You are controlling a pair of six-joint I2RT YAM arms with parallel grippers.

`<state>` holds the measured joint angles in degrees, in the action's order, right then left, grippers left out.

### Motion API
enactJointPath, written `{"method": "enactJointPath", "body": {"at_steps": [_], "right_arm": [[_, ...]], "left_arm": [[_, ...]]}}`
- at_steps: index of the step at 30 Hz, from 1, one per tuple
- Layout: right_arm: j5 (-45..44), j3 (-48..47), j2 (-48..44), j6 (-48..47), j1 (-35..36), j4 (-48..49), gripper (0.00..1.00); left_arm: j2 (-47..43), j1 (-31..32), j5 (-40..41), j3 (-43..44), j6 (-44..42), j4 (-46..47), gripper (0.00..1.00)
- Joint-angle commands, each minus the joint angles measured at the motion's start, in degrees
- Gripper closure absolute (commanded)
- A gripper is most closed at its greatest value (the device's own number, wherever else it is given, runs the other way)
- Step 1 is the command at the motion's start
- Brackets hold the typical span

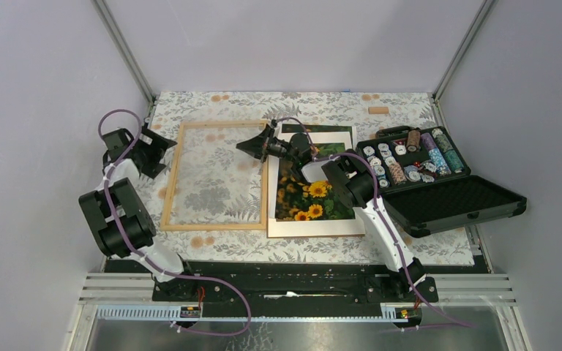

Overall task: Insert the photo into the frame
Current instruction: Place the photo frame item in the photo frame.

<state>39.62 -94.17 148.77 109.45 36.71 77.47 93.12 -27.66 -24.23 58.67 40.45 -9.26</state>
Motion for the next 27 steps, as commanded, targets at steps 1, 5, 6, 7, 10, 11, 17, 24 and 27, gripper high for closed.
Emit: {"method": "enactJointPath", "body": {"at_steps": [1,5,6,7,10,11,17,24,27], "right_arm": [[0.92,1.7,-2.89,-3.31,-0.85,1.88,1.0],[2.3,2.06,-2.22,-4.25,-1.87,1.86,1.0],[2.57,2.09,-1.99,-4.13,-2.08,2.08,1.0],[2.81,2.07,-1.6,-4.03,-2.34,2.26,1.0],[3.54,2.34,-0.95,-3.7,-2.84,3.28,1.0],[3.8,2.34,-0.74,-3.65,-2.93,3.5,1.0],[4.99,2.67,0.39,-3.95,-3.28,4.56,1.0],[6.08,5.0,0.57,-4.85,-3.72,5.75,1.0],[6.41,6.06,0.49,-5.56,-3.88,5.81,1.0]], "left_arm": [[4.09,2.17,-9.13,2.69,-0.6,6.6,0.01],[10.32,3.69,-11.76,6.99,1.85,8.12,0.01],[12.09,3.93,-11.8,8.14,2.63,8.38,0.01],[13.64,4.19,-11.47,9.52,3.18,8.55,0.01],[17.81,5.37,-8.86,13.47,3.09,8.36,0.01],[18.77,5.68,-8.45,14.56,2.72,7.99,0.01],[23.65,8.25,-10.8,16.92,0.56,9.07,0.01],[27.8,9.2,-9.88,18.96,-1.33,8.01,0.01],[28.61,9.42,-10.46,19.35,-1.61,7.91,0.01]]}}
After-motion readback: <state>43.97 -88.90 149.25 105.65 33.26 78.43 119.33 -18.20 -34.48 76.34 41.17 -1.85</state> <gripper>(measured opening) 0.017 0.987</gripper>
